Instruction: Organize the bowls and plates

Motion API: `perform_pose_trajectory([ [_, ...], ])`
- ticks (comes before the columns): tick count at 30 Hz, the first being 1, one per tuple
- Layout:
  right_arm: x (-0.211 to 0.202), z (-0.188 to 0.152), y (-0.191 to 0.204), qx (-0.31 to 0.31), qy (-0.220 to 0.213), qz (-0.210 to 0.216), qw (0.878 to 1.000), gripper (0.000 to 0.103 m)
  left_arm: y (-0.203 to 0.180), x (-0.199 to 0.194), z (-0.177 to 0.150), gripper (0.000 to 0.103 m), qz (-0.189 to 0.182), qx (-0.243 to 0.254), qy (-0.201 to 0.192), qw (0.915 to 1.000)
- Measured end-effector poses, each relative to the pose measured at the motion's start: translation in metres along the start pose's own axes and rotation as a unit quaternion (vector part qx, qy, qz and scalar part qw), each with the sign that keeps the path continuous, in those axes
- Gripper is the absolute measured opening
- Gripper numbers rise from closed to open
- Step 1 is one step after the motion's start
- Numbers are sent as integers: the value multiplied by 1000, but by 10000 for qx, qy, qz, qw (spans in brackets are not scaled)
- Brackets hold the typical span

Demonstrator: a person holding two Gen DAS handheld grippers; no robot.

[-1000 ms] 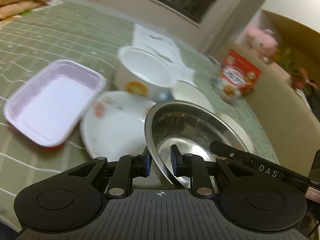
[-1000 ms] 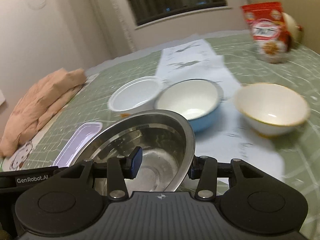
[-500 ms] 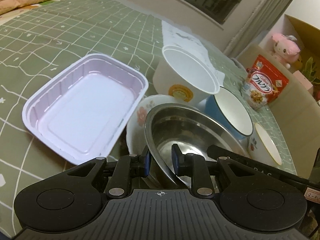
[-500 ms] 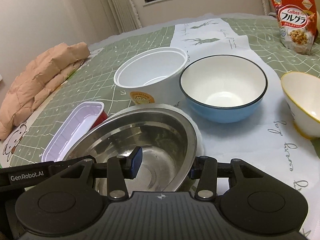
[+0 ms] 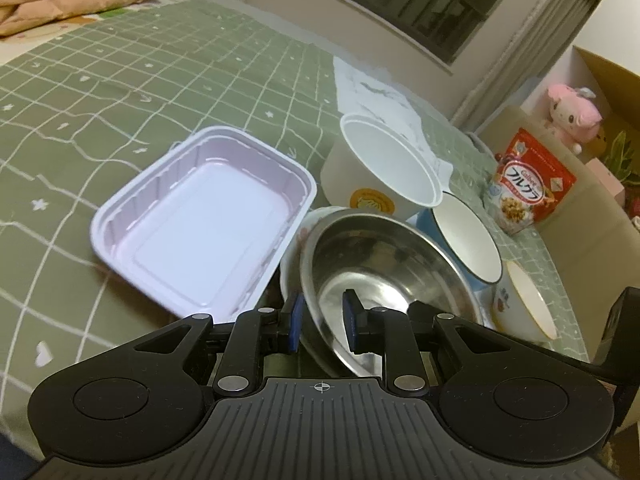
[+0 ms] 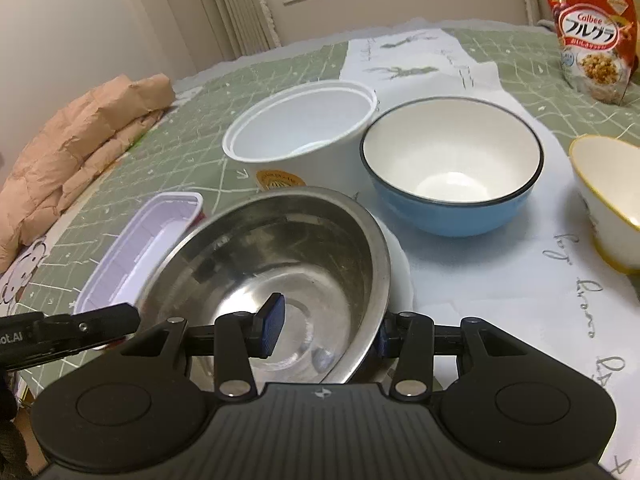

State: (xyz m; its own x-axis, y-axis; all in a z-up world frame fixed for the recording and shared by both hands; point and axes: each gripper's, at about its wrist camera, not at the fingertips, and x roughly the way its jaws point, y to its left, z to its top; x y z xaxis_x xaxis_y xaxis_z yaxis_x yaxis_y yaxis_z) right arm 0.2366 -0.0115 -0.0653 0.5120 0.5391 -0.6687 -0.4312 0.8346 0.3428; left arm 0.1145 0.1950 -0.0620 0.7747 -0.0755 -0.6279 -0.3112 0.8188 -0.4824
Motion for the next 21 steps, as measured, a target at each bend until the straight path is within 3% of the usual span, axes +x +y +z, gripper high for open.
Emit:
perform_pose_trajectory([
  [5, -12, 1, -6, -14, -261, -163, 9995, 45, 1, -5, -5, 25, 140, -52, 123, 9998],
  [11, -12, 3, -18, 86, -313, -249, 9992, 45, -1, 11, -2, 24, 419, -46, 177, 9990],
  [13, -8, 4, -20, 47, -291, -270, 9992, 45, 3, 16, -1, 24, 379, -254, 250, 9986],
  [16, 5, 10, -26, 137, -139, -255, 9995, 45, 18, 19, 3, 24, 143, -712, 300, 9969],
  [21, 36, 13, -39, 675, 422, 254, 9965, 48, 28, 28, 7, 23, -25, -923, 297, 9953],
])
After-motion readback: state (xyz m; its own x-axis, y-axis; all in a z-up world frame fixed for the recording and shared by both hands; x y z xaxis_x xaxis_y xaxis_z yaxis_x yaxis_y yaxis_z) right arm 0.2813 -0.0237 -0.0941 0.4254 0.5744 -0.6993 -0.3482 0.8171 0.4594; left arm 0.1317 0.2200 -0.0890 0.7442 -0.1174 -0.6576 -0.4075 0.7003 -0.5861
